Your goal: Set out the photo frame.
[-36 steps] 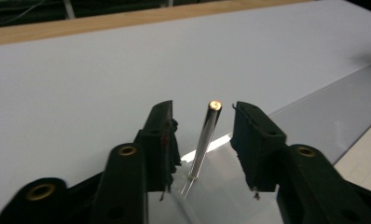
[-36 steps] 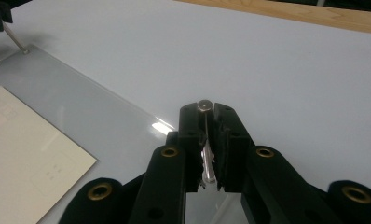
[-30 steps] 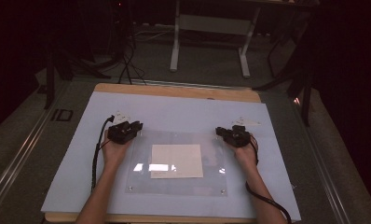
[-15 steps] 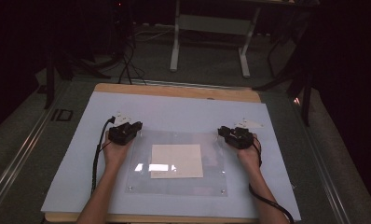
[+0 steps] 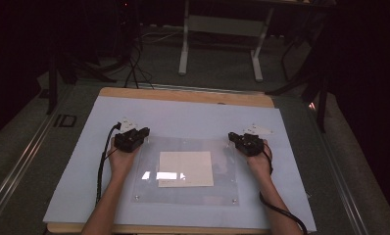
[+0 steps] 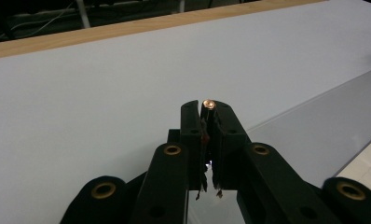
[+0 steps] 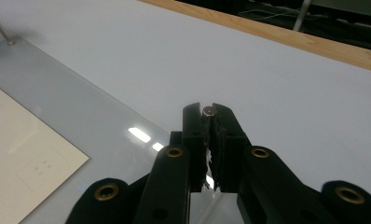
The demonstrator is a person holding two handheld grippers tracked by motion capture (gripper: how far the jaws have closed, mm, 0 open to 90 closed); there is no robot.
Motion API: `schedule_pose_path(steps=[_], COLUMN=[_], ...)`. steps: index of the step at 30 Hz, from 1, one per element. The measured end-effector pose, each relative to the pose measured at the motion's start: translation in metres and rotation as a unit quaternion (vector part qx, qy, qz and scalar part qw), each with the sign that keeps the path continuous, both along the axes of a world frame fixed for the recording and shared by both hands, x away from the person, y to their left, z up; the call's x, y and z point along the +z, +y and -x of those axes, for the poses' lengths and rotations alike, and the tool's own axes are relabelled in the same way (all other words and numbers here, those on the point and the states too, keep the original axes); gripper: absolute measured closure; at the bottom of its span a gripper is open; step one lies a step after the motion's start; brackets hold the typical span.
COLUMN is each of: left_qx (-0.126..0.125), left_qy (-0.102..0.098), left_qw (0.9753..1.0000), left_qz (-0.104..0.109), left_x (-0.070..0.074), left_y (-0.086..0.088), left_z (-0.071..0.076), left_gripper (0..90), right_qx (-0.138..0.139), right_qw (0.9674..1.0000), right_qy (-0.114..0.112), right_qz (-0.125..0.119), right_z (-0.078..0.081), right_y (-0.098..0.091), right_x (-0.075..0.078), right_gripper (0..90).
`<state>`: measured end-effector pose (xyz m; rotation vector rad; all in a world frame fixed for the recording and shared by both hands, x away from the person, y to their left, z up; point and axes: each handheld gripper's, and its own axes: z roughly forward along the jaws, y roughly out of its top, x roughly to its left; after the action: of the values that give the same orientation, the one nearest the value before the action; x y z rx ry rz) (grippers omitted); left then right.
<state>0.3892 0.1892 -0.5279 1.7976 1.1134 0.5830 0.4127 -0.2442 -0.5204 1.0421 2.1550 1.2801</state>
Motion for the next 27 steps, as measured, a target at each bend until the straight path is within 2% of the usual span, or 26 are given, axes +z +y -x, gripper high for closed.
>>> schedule_pose_path(steps=[7, 11, 16, 18, 22, 27], left_qx=[-0.002, -0.003, -0.011, -0.013, -0.022, -0.021], left_qy=[0.001, 0.006, 0.015, 0.02, 0.032, 0.049], left_qw=[1.0, 0.9999, 0.9997, 0.9996, 0.9988, 0.9979], left_qz=[0.005, 0.011, 0.015, 0.014, 0.028, 0.036], left_x=[-0.001, 0.0, 0.0, 0.001, 0.001, 0.002], left_y=[0.001, 0.002, 0.005, 0.005, 0.008, 0.009], left_z=[-0.001, -0.002, -0.005, -0.006, -0.01, -0.017], left_gripper=[85.0, 85.0, 85.0, 85.0, 84.7, 84.7], right_qx=[-0.002, -0.002, -0.005, -0.008, -0.013, -0.017], right_qw=[1.0, 0.9992, 0.9979, 0.9974, 0.996, 0.9936], right_qy=[0.007, 0.029, 0.049, 0.058, 0.078, 0.098], right_qz=[-0.006, -0.028, -0.041, -0.043, -0.043, -0.054], right_z=[-0.001, -0.003, -0.006, -0.007, -0.011, -0.017], right_y=[-0.001, -0.004, -0.005, -0.005, -0.004, -0.004], right_x=[0.0, 0.001, 0.002, 0.003, 0.005, 0.006], right_gripper=[85.1, 84.4, 83.7, 83.7, 83.4, 83.5])
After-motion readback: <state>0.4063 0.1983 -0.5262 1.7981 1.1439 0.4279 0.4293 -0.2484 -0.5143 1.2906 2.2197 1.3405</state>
